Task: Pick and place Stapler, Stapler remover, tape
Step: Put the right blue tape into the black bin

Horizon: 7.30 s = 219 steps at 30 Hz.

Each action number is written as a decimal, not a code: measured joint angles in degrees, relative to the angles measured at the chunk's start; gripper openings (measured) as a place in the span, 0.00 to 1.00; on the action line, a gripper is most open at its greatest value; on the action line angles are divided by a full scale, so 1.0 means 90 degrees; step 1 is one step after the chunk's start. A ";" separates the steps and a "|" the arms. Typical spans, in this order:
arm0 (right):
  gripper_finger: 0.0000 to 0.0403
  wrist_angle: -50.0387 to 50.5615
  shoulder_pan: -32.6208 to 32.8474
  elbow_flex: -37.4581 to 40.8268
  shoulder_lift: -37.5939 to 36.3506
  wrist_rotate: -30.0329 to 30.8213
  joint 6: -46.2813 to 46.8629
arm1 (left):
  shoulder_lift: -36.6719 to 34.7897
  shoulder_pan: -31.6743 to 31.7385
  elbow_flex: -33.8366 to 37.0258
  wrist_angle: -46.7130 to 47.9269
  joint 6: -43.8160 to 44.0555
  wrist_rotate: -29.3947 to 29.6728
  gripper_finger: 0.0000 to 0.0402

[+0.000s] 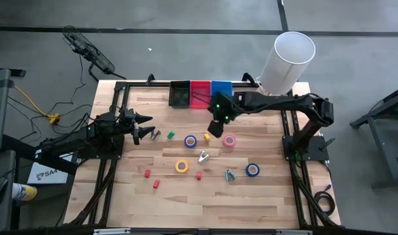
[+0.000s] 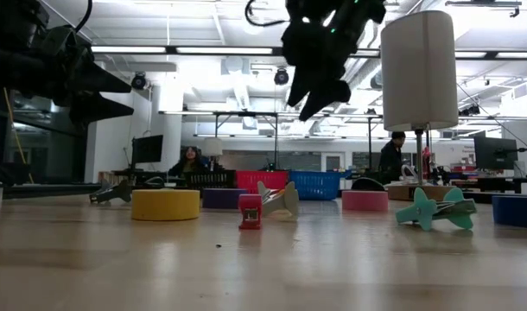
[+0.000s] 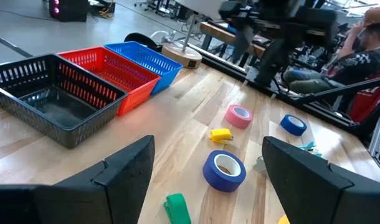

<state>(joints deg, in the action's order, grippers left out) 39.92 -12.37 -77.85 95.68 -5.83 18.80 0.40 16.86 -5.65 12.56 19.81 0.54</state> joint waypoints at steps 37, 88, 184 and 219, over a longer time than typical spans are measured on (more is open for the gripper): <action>0.59 0.0417 0.3638 0.4377 -0.2469 0.0378 0.5934 | -0.0001 0.0000 0.0001 0.0000 0.0000 0.0008 0.73; 0.08 -0.0960 0.3245 0.3454 -0.1312 0.1618 0.6562 | 0.0000 0.0002 0.0000 0.0000 0.0000 0.0004 0.73; 0.08 -0.5420 0.0190 0.1739 -0.1125 0.1111 0.2342 | 0.7655 -0.0102 -0.4182 -0.4750 0.1826 -0.2292 0.73; 0.08 -0.6053 0.0108 0.1739 -0.0546 0.1436 0.2516 | 0.7655 -0.0096 -0.4176 -0.4405 0.2186 -0.1990 0.73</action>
<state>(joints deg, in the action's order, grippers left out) -14.55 -11.40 -62.19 90.77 7.10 41.44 69.30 15.99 -43.24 -27.08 39.48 -17.38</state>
